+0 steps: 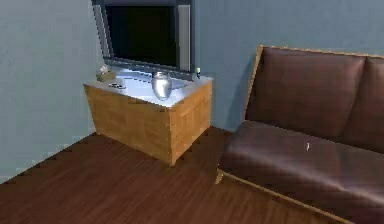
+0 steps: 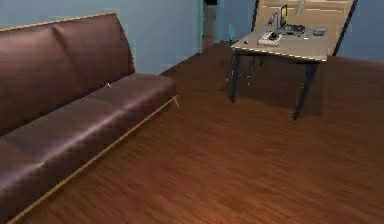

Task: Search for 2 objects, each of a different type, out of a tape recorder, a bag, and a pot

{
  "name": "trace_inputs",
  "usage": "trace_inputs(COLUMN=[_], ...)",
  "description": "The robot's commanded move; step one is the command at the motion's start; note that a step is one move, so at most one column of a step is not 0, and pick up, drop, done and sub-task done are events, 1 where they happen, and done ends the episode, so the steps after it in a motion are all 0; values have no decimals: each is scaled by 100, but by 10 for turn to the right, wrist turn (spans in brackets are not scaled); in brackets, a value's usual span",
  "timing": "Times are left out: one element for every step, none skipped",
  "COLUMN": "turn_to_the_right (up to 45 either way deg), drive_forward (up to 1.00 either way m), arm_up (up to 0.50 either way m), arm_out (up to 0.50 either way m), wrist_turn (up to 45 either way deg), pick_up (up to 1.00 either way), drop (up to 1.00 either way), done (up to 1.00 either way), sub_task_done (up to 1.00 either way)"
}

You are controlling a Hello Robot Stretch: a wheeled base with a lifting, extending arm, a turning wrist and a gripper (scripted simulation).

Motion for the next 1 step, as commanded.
trace_inputs(turn_to_the_right=[-450], drive_forward=[0], arm_up=[0], arm_out=[0], wrist_turn=[0], pick_up=[0], drop=[0], done=[0], sub_task_done=[0])
